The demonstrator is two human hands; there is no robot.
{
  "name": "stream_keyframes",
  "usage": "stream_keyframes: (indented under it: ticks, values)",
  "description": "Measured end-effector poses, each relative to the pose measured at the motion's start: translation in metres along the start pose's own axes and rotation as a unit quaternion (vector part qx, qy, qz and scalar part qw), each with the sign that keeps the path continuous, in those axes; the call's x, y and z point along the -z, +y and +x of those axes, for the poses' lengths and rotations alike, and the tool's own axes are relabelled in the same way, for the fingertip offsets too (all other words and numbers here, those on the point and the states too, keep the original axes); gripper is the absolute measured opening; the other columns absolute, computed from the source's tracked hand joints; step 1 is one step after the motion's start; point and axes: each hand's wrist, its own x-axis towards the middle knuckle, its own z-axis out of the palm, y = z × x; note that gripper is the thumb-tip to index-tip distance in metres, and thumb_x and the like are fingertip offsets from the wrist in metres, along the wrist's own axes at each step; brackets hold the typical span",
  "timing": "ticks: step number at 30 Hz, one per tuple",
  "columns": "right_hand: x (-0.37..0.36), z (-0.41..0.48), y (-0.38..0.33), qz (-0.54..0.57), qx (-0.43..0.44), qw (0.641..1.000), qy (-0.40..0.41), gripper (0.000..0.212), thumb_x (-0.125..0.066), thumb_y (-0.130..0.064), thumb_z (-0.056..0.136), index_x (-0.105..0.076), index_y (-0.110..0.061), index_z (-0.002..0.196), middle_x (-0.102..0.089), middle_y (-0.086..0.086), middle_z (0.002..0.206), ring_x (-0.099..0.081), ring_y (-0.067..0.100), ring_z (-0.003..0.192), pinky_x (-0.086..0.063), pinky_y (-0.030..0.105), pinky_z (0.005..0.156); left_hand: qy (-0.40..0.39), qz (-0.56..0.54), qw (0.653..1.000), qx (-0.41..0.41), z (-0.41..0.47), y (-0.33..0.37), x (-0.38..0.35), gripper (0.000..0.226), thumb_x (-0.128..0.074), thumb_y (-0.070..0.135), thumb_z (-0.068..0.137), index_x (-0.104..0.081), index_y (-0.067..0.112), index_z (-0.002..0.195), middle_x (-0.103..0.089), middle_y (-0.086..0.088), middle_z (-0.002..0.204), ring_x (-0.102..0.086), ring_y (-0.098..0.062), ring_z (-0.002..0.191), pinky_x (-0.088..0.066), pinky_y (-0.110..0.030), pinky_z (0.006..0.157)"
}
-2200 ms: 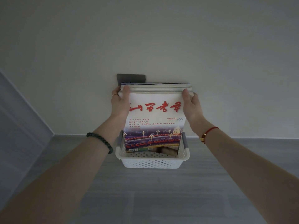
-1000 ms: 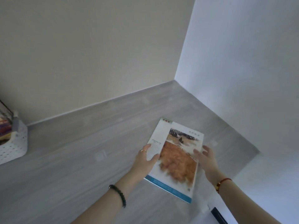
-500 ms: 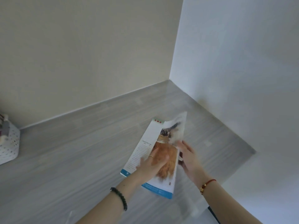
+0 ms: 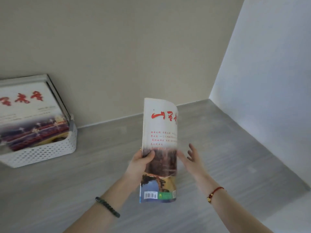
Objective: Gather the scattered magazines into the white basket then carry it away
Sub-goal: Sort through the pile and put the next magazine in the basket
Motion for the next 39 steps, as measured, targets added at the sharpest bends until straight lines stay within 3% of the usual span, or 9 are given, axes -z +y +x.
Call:
stream_keyframes:
  ticks: [3, 6, 10, 13, 17, 19, 25, 34, 39]
  values:
    - [-0.033, 0.001, -0.012, 0.086, -0.062, 0.990, -0.092, 0.085, -0.061, -0.055, 0.070, -0.024, -0.024, 0.141, -0.048, 0.011, 0.132, -0.048, 0.027, 0.116, -0.044, 0.042, 0.093, 0.007, -0.002, 0.999, -0.036, -0.024, 0.034, 0.043, 0.014, -0.055, 0.005, 0.082, -0.067, 0.012, 0.085, -0.075, -0.006, 0.082, -0.070, -0.022, 0.076, -0.056, -0.034, 0.064]
    - [-0.080, -0.004, -0.029, 0.066, -0.028, 0.986, -0.153, 0.052, -0.060, -0.048, 0.075, -0.056, -0.016, 0.116, -0.066, 0.005, 0.098, -0.062, 0.019, 0.085, -0.048, 0.026, 0.062, 0.035, 0.020, 0.997, -0.060, -0.047, 0.065, 0.091, 0.012, -0.060, 0.010, 0.076, -0.065, 0.016, 0.085, -0.074, -0.002, 0.076, -0.070, -0.020, 0.072, -0.054, -0.032, 0.062]
    - [-0.147, -0.010, -0.056, 0.130, 0.031, 0.983, -0.126, 0.008, -0.061, -0.012, 0.083, -0.061, -0.009, 0.091, -0.066, 0.015, 0.100, -0.062, 0.029, 0.092, -0.052, 0.041, 0.078, 0.118, 0.060, 0.986, -0.099, -0.071, 0.106, 0.165, 0.014, -0.059, 0.013, 0.082, -0.064, 0.018, 0.095, -0.072, -0.006, 0.097, -0.067, -0.024, 0.093, -0.055, -0.038, 0.080]
    - [-0.205, -0.018, -0.084, 0.077, 0.092, 0.982, -0.143, 0.011, -0.060, -0.005, 0.083, -0.058, -0.013, 0.090, -0.066, 0.013, 0.100, -0.061, 0.026, 0.094, -0.050, 0.044, 0.084, 0.175, 0.122, 0.967, -0.142, -0.083, 0.140, 0.221, 0.014, -0.056, 0.011, 0.085, -0.063, 0.020, 0.093, -0.067, -0.007, 0.105, -0.061, -0.026, 0.103, -0.046, -0.042, 0.094]
    - [-0.283, -0.027, -0.130, 0.050, 0.195, 0.969, -0.143, 0.015, -0.059, -0.004, 0.084, -0.053, -0.017, 0.082, -0.068, 0.003, 0.084, -0.064, 0.014, 0.076, -0.052, 0.025, 0.065, 0.249, 0.199, 0.926, -0.204, -0.092, 0.194, 0.288, 0.013, -0.058, 0.017, 0.085, -0.064, 0.029, 0.087, -0.067, -0.003, 0.105, -0.063, -0.015, 0.095, -0.051, -0.034, 0.086]
    - [-0.318, -0.028, -0.154, 0.028, 0.244, 0.961, -0.127, 0.017, -0.060, -0.005, 0.084, -0.051, -0.018, 0.078, -0.068, 0.004, 0.083, -0.064, 0.018, 0.077, -0.052, 0.030, 0.069, 0.266, 0.226, 0.909, -0.226, -0.093, 0.221, 0.317, 0.012, -0.060, 0.020, 0.084, -0.064, 0.031, 0.082, -0.068, 0.001, 0.095, -0.065, -0.015, 0.089, -0.053, -0.033, 0.080]
    - [-0.391, -0.015, -0.196, -0.041, 0.335, 0.940, -0.050, 0.016, -0.061, -0.011, 0.083, -0.049, -0.018, 0.075, -0.063, 0.001, 0.079, -0.058, 0.012, 0.071, -0.046, 0.020, 0.061, 0.339, 0.259, 0.867, -0.258, -0.070, 0.266, 0.376, 0.027, -0.063, 0.021, 0.082, -0.065, 0.010, 0.106, -0.064, 0.001, 0.092, -0.061, -0.014, 0.081, -0.051, -0.030, 0.070]
    - [-0.427, 0.033, -0.164, -0.119, 0.273, 0.953, -0.053, 0.006, -0.059, -0.010, 0.083, -0.059, -0.013, 0.078, -0.064, 0.002, 0.078, -0.059, 0.021, 0.074, -0.046, 0.026, 0.065, 0.404, 0.253, 0.860, -0.183, -0.017, 0.228, 0.425, 0.025, -0.073, 0.016, 0.072, -0.067, 0.006, 0.094, -0.067, -0.005, 0.092, -0.064, -0.022, 0.081, -0.055, -0.040, 0.078]
    - [-0.435, 0.056, -0.133, -0.158, 0.230, 0.959, -0.039, 0.008, -0.059, -0.007, 0.082, -0.060, -0.013, 0.087, -0.066, 0.008, 0.089, -0.059, 0.024, 0.080, -0.043, 0.027, 0.068, 0.443, 0.263, 0.841, -0.165, 0.002, 0.204, 0.445, 0.029, -0.078, 0.015, 0.066, -0.055, 0.013, 0.084, -0.063, -0.001, 0.087, -0.057, -0.015, 0.081, -0.040, -0.016, 0.060]
